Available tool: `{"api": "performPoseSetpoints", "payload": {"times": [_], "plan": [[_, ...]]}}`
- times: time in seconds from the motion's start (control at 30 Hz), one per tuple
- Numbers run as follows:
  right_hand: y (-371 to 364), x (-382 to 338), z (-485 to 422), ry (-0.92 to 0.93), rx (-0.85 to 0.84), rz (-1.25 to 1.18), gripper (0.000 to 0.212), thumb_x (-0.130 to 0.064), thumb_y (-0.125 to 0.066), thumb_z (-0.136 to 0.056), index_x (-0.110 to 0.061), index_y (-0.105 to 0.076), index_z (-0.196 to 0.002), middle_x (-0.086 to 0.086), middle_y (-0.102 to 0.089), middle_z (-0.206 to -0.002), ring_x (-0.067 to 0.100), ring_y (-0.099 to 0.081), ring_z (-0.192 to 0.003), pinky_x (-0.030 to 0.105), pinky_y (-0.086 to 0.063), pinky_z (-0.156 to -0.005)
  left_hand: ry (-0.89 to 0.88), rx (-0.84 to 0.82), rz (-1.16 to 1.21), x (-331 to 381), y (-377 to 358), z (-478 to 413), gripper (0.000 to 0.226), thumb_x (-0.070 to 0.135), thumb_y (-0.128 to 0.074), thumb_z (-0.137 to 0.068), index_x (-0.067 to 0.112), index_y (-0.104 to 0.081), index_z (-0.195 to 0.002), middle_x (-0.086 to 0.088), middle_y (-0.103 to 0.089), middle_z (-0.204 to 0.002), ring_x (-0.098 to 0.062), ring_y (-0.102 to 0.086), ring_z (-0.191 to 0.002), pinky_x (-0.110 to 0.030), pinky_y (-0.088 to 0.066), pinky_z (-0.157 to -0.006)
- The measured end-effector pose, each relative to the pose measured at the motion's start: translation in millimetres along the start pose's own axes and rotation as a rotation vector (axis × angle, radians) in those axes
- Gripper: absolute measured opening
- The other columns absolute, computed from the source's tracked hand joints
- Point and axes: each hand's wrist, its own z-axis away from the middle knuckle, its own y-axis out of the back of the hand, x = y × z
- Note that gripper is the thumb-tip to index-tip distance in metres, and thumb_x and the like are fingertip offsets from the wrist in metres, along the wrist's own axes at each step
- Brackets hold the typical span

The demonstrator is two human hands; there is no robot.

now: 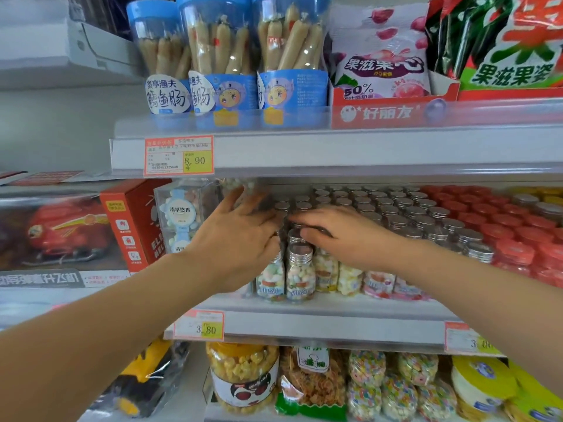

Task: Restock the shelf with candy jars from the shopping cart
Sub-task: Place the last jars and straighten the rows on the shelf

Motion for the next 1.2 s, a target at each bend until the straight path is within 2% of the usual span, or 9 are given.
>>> {"api": "performPoseSetpoints", "payload": {"times": [0.07, 0.17, 0.27, 0.43, 0.53, 0.67, 0.8, 0.9, 1.2], "plan": [[-6, -1, 4, 0.018, -0.049, 0.050, 0.041, -0.032, -0.032, -0.104, -0.021, -0.047, -0.141, 0.002, -0.055, -0.137, 0.018, -0.050, -0.123, 0.032, -0.039, -0.102, -0.015, 0.013, -0.007, -1, -4, 2, 0.084, 0.045, 0.014, -0.080, 0.028, -0.032, -0.148, 0.012, -0.031, -0.154, -0.016, 0.001, -0.148, -0.040, 0.011, -0.116], [-3, 3, 18, 0.006, 0.021, 0.062, 0.047, -0.037, -0.026, -0.104, -0.023, -0.036, -0.148, -0.005, -0.037, -0.152, 0.011, -0.032, -0.140, 0.025, -0.022, -0.112, -0.022, 0.081, 0.024, 0, -4, 5, 0.073, 0.044, 0.001, -0.090, 0.024, -0.052, -0.137, 0.008, -0.048, -0.145, -0.018, -0.014, -0.146, -0.039, 0.008, -0.116], [13, 14, 36, -0.049, 0.102, 0.026, 0.046, -0.041, -0.032, -0.102, -0.027, -0.041, -0.144, -0.010, -0.043, -0.147, 0.008, -0.038, -0.134, 0.025, -0.028, -0.107, 0.004, 0.135, 0.109, 5, -3, 7, 0.066, 0.045, -0.012, -0.093, 0.017, -0.063, -0.123, 0.002, -0.060, -0.131, -0.022, -0.030, -0.140, -0.040, -0.002, -0.115], [25, 25, 55, -0.117, 0.110, 0.103, 0.043, -0.046, -0.055, -0.092, -0.030, -0.054, -0.132, -0.012, -0.053, -0.132, 0.008, -0.047, -0.123, 0.029, -0.034, -0.103, -0.017, 0.117, 0.228, 29, 2, -2, 0.055, 0.052, -0.031, -0.087, 0.023, -0.066, -0.117, 0.005, -0.066, -0.119, -0.024, -0.044, -0.131, -0.041, -0.024, -0.111], [26, 22, 55, -0.080, 0.132, 0.155, 0.043, -0.042, -0.059, -0.089, -0.030, -0.055, -0.130, -0.012, -0.056, -0.128, 0.009, -0.045, -0.122, 0.039, -0.030, -0.108, -0.024, 0.125, 0.224, 41, 2, -7, 0.054, 0.053, -0.036, -0.081, 0.023, -0.072, -0.108, 0.003, -0.070, -0.109, -0.028, -0.056, -0.119, -0.045, -0.039, -0.101], [25, 22, 55, -0.069, 0.113, 0.289, 0.040, -0.039, -0.063, -0.088, -0.034, -0.057, -0.128, -0.015, -0.056, -0.127, 0.009, -0.038, -0.126, 0.039, -0.014, -0.112, 0.026, 0.081, 0.294, 51, -1, -13, 0.067, 0.057, -0.027, -0.079, 0.024, -0.062, -0.125, 0.001, -0.061, -0.128, -0.026, -0.041, -0.131, -0.042, -0.028, -0.108], [24, 25, 58, -0.062, 0.122, 0.335, 0.041, -0.044, -0.066, -0.086, -0.034, -0.060, -0.126, -0.009, -0.054, -0.121, 0.012, -0.032, -0.121, 0.034, -0.016, -0.096, 0.089, 0.133, 0.321, 58, -8, -20, 0.045, 0.048, -0.045, -0.091, 0.027, -0.063, -0.125, 0.001, -0.057, -0.131, -0.025, -0.033, -0.133, -0.039, -0.022, -0.108], [23, 27, 59, -0.062, 0.121, 0.362, 0.043, -0.047, -0.065, -0.084, -0.033, -0.060, -0.124, -0.009, -0.052, -0.122, 0.012, -0.031, -0.122, 0.035, -0.016, -0.095, 0.139, 0.177, 0.365, 61, -11, -24, 0.034, 0.040, -0.057, -0.089, 0.028, -0.065, -0.120, 0.002, -0.059, -0.126, -0.024, -0.034, -0.130, -0.038, -0.023, -0.104], [23, 25, 59, -0.062, 0.115, 0.346, 0.048, -0.070, -0.050, -0.077, -0.032, -0.061, -0.104, -0.012, -0.051, -0.113, 0.010, -0.033, -0.118, 0.035, -0.015, -0.097, 0.199, 0.065, 0.464, 53, -13, -32, 0.037, 0.051, -0.055, -0.089, 0.032, -0.061, -0.120, 0.007, -0.053, -0.134, -0.019, -0.024, -0.135, -0.036, -0.017, -0.106]]}}
